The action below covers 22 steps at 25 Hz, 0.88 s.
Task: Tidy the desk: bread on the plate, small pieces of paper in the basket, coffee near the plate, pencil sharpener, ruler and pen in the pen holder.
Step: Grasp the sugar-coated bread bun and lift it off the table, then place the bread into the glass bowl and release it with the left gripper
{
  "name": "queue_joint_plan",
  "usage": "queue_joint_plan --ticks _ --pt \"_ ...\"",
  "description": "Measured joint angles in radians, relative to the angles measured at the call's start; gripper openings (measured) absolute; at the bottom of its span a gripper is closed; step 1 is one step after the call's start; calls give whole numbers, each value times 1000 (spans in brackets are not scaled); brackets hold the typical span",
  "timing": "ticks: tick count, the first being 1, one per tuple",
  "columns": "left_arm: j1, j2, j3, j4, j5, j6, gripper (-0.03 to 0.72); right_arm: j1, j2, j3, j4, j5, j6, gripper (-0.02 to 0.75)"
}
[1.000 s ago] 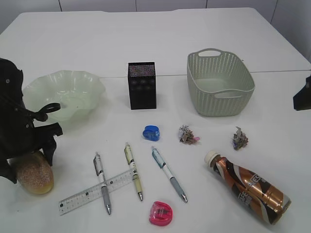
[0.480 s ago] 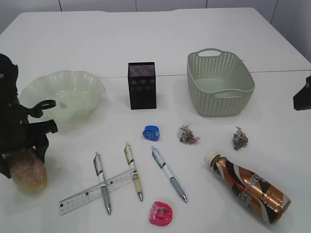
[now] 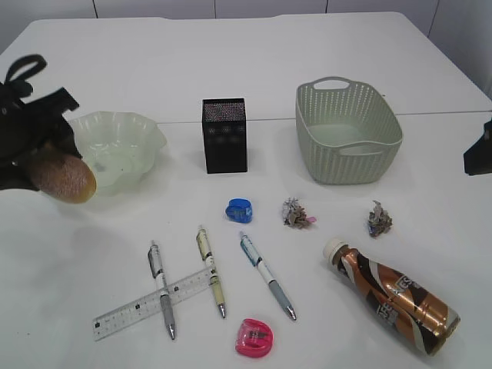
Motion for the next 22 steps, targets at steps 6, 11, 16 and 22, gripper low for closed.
queue_joint_plan --ticks 6,11,16,22 --pt "68 12 -151 -52 -34 0 484 0 0 0 -29 4 -3 584" --pt "88 133 -337 -52 -34 0 478 0 0 0 -34 4 -6 584" --pt "88 302 -502 -54 -34 0 476 0 0 0 -40 4 -6 584" --pt "88 463 -599 -74 -35 0 475 0 34 0 -43 15 -6 584"
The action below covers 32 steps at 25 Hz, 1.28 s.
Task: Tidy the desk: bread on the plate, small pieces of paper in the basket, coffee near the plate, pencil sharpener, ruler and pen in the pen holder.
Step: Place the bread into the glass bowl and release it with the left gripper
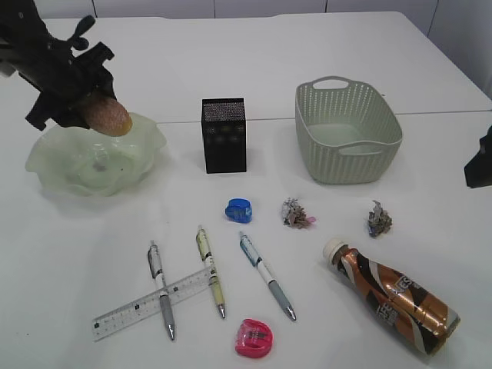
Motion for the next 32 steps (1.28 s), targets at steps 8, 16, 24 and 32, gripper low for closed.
queue_joint_plan --ticks 8,16,24,32 --pt "4 72 -6 -5 11 0 503 0 17 0 -2 3 -2 584" --pt "4 72 -8 -5 74 0 604 0 17 0 -2 5 -2 584" --pt "4 28 -8 -5 149 39 605 0 17 -1 -2 23 -2 584" --pt "4 -145 -8 62 300 317 553 0 17 -2 -2 60 -2 584"
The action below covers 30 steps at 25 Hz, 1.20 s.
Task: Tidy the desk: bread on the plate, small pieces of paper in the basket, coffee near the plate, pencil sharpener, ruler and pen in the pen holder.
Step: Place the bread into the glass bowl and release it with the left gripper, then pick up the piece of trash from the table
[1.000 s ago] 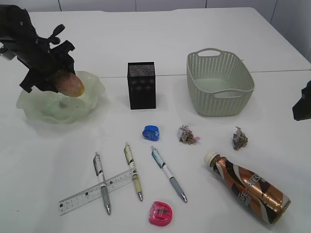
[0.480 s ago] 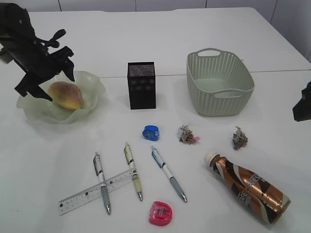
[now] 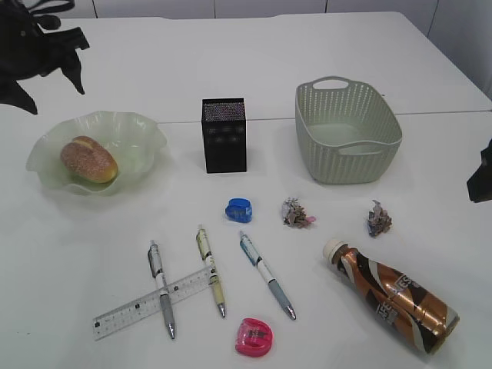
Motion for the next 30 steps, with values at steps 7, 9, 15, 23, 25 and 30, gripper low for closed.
queue_joint_plan --ticks 7,9,15,23,25,30 --pt "-19 -147 0 5 213 353 542 0 -26 0 15 24 0 584" --pt "-35 -176 0 -1 275 424 534 0 -33 0 15 36 -2 584" --pt "-74 -254 0 -6 357 525 529 8 -37 0 62 49 -63 584" --pt "-81 -359 130 -8 360 564 491 139 -9 -13 91 51 -99 584" --pt "-81 -400 225 -8 356 565 489 148 30 -36 91 51 -99 585" --pt "-81 -551 467 -43 259 567 486 150 166 -127 79 46 -78 585"
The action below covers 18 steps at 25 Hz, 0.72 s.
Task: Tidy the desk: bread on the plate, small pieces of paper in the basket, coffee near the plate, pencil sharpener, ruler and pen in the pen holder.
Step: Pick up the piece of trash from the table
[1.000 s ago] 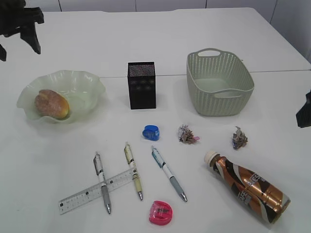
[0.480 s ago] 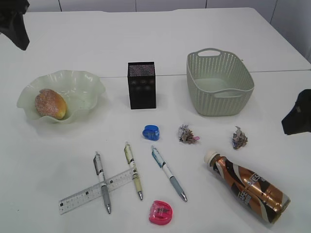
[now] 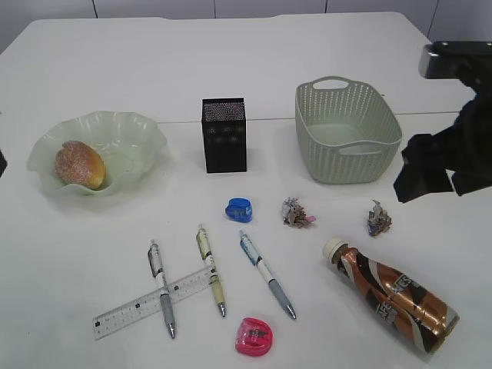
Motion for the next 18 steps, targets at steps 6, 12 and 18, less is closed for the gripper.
queue_joint_plan --ticks 6,12,18 --pt "0 -171 183 -10 -34 2 486 2 234 -113 -13 -38 27 585" --pt "0 -225 217 -10 -34 2 486 2 409 -149 -29 -101 57 584" --pt "0 -226 219 -12 -35 2 486 2 474 -151 -95 -168 127 584"
